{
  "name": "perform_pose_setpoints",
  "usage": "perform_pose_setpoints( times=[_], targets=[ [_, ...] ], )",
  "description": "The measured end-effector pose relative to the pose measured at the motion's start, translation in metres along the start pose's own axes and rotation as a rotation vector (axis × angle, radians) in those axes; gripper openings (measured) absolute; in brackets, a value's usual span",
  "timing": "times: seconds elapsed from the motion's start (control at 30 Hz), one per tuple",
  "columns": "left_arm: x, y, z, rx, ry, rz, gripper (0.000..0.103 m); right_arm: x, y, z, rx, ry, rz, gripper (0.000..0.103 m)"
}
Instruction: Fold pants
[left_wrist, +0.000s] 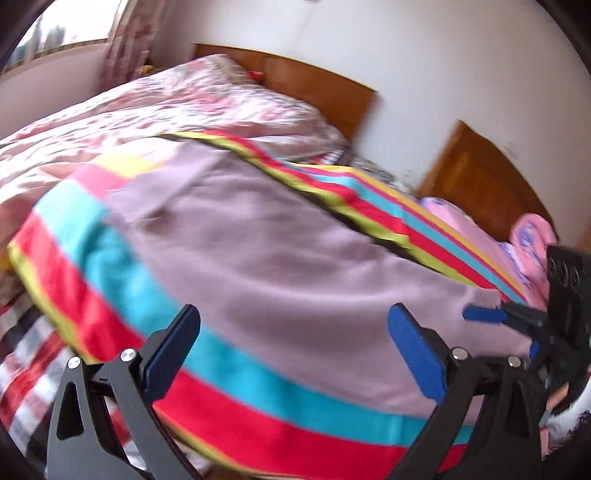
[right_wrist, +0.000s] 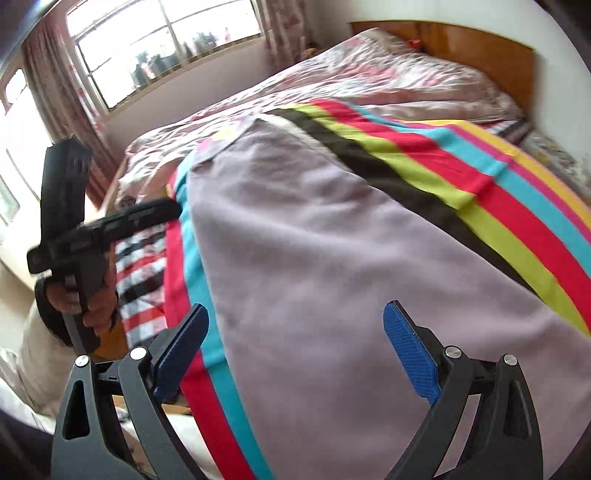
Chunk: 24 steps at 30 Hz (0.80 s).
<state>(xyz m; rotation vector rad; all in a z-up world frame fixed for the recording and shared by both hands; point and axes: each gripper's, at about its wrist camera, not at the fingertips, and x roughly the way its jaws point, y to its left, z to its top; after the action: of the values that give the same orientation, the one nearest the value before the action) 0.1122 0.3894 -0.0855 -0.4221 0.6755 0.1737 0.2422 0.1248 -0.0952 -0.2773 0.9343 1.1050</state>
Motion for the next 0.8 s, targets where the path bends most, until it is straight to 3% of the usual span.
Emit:
perform_pose_setpoints(
  times=[0.1,0.13,0.23,0.33,0.4,0.5,0.6,0.67,0.77,0.8],
  targets=[
    [-0.006,-0.001,0.000,0.056,0.003,0.013,0.101,0.025,-0.011,0.036,0.046,0.016,0.122,0.092],
    [-0.003,-0.010,-0.001,0.091,0.010,0.014,0.101,0.035,-0.016,0.048,0.088,0.040,0.211,0.092],
    [0.021,-0.027,-0.008,0.167,0.048,0.046,0.102,0.059,-0.021,0.060,0.155,0.109,0.373,0.092],
    [0.046,-0.019,-0.015,0.111,0.119,0.093,0.102,0.091,-0.024,0.063,0.165,0.209,0.358,0.095],
    [0.060,-0.008,-0.024,0.105,0.176,0.127,0.101,0.093,-0.029,0.070,0.157,0.151,0.372,0.094],
    [0.058,-0.004,-0.031,0.133,0.171,0.118,0.102,0.093,-0.038,0.095,0.176,0.105,0.236,0.093],
    [0.053,0.002,-0.030,0.101,0.159,0.103,0.102,0.091,-0.028,0.110,0.176,0.076,0.346,0.093],
    [0.053,0.004,-0.031,0.091,0.155,0.098,0.102,0.103,-0.011,0.114,0.132,0.118,0.420,0.094],
    [0.056,0.003,-0.031,0.107,0.156,0.109,0.102,0.133,-0.004,0.117,0.112,0.176,0.338,0.094],
    [0.056,0.002,-0.031,0.111,0.157,0.113,0.102,0.135,-0.007,0.120,0.123,0.165,0.347,0.096]
  ],
)
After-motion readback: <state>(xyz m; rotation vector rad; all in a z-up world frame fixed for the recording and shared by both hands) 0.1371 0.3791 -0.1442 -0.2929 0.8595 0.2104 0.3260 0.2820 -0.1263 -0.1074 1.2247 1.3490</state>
